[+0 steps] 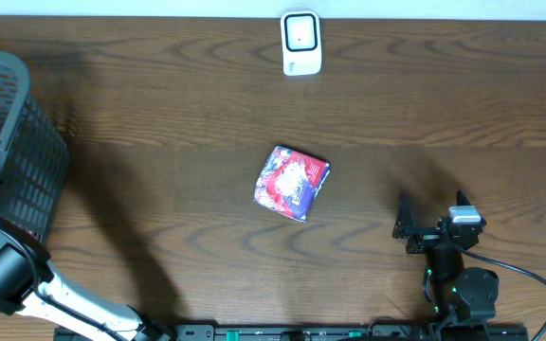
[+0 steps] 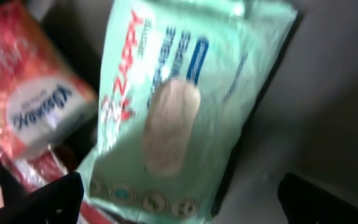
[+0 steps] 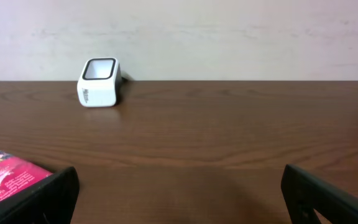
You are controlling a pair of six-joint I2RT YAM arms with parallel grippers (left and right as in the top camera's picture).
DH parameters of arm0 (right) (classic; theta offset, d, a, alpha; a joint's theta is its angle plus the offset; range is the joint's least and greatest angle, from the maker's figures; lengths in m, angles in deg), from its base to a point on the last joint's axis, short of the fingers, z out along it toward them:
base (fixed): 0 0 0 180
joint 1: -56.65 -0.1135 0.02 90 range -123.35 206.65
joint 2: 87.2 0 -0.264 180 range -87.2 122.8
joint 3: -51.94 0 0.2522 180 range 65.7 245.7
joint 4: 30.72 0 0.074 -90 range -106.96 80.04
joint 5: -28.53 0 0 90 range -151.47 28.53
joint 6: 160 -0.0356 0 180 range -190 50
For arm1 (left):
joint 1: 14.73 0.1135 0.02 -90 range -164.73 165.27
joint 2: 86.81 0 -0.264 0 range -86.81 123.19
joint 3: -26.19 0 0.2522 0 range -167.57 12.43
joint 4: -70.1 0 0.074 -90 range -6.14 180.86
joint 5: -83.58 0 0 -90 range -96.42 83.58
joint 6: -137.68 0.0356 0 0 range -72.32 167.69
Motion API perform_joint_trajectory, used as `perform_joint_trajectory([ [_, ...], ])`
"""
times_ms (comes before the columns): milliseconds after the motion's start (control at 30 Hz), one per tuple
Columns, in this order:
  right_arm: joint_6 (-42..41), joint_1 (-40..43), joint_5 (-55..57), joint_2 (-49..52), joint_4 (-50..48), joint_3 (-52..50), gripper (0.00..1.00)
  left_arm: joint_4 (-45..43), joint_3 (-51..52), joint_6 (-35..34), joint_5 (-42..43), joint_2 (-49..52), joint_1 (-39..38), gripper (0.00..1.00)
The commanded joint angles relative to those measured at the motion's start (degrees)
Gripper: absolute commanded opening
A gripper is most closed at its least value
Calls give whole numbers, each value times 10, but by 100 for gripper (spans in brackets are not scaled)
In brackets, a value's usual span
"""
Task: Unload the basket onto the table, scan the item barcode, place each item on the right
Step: 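Reach the left gripper into the basket and grasp the green wipes pack, then swing the wipes pack past the scanner and release it on table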
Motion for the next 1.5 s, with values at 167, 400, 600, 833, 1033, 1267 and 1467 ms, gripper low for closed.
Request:
perform_joint_trajectory([
  [167,-8,3,-3,-3,2,-1,99,-42,19,48,-3,16,5,99],
  [400,-7,3,-3,-3,3,-1,99,-38,30,49,-3,32,5,53],
  [600,-8,3,-3,-3,2,-1,99,-4,16,78,2,3,5,7],
  [833,-8,3,-3,-3,3,-1,99,11,-18,78,87,-138,2,7],
  [1033,-8,3,-3,-3,2,-1,99,-82,-17,21,322,-314,-2,7],
  [1267,-8,3,-3,-3,3,-1,99,-267,-17,-161,660,-399,-96,7],
  [1467,-8,3,-3,-3,3,-1,99,-287,-14,-53,697,-395,-353,7],
])
